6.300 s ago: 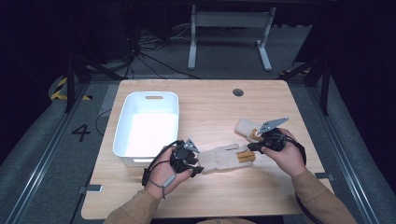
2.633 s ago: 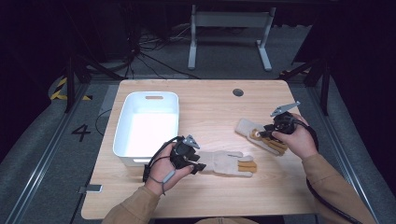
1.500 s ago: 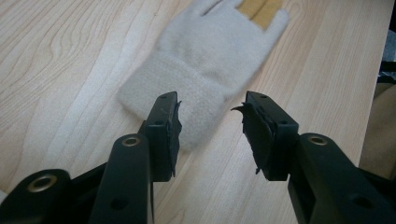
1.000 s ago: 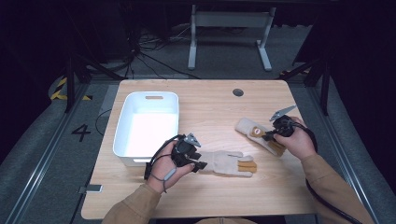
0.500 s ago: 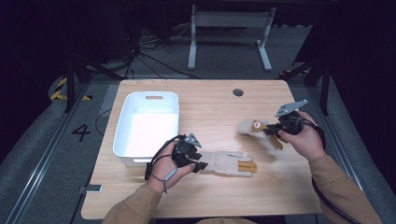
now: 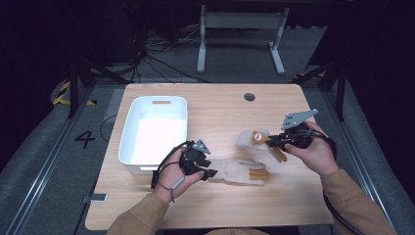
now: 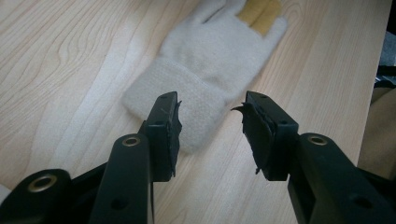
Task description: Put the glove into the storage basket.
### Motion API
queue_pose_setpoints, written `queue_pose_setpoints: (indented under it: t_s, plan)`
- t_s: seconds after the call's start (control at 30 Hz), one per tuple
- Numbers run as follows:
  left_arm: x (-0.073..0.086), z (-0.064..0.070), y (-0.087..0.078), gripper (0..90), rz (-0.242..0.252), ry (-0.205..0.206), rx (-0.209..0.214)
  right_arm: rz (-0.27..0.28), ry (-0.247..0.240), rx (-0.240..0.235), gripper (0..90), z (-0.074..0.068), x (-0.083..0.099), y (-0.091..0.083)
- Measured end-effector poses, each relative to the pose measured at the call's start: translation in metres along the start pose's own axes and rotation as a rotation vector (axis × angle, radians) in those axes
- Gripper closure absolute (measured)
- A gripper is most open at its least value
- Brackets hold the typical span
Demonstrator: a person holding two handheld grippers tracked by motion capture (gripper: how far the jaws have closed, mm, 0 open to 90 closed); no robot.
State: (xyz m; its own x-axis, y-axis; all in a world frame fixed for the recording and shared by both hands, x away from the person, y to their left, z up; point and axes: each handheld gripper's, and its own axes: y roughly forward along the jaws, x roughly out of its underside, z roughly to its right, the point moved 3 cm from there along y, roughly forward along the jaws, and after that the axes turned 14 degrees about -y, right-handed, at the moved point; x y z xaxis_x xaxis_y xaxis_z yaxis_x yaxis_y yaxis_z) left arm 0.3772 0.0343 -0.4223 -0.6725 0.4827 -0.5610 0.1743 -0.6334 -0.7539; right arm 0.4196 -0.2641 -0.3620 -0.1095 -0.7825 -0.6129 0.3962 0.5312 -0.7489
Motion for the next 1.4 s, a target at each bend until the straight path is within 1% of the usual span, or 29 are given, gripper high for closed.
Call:
queue_pose_setpoints:
  t_s: [0.13, 0.27, 0.37, 0.5, 0.6, 0.67, 0.83, 0.97, 1.07, 1.17, 1.27, 1.4]
  plan:
    - [0.0, 0.001, 0.001, 57.2, -0.002, 0.003, 0.002, 0.017, -0.03, -0.03, 81.7, -0.01, -0.007, 0.003]
    - [0.002, 0.0, 0.0, 57.3, -0.001, -0.002, 0.0, 0.029, -0.053, -0.048, 81.7, -0.017, -0.012, 0.009]
    - [0.004, 0.0, -0.002, 57.4, 0.001, -0.01, -0.003, 0.038, -0.064, -0.065, 81.7, -0.021, -0.017, 0.012]
    - [0.003, -0.001, -0.005, 57.6, 0.01, -0.009, -0.006, 0.051, -0.082, -0.086, 81.7, -0.025, -0.023, 0.018]
    - [0.005, -0.002, -0.006, 58.0, 0.008, -0.014, -0.007, 0.066, -0.092, -0.101, 81.7, -0.029, -0.026, 0.021]
    - [0.006, -0.002, -0.007, 58.5, 0.008, -0.02, -0.008, 0.069, -0.097, -0.11, 81.7, -0.032, -0.028, 0.023]
    - [0.007, -0.002, -0.008, 59.1, 0.012, -0.021, -0.011, 0.079, -0.118, -0.135, 81.6, -0.037, -0.034, 0.031]
    - [0.009, -0.004, -0.01, 59.4, 0.017, -0.028, -0.017, 0.101, -0.136, -0.162, 81.7, -0.043, -0.039, 0.035]
    - [0.01, -0.005, -0.012, 59.6, 0.022, -0.035, -0.022, 0.108, -0.147, -0.181, 81.6, -0.047, -0.042, 0.039]
    - [0.011, -0.005, -0.013, 59.6, 0.028, -0.041, -0.026, 0.12, -0.155, -0.213, 81.6, -0.05, -0.043, 0.044]
    - [0.011, -0.005, -0.012, 59.6, 0.026, -0.041, -0.026, 0.117, -0.162, -0.233, 81.6, -0.053, -0.04, 0.049]
    - [0.011, -0.005, -0.011, 59.6, 0.022, -0.04, -0.025, 0.093, -0.174, -0.261, 81.3, -0.054, -0.033, 0.059]
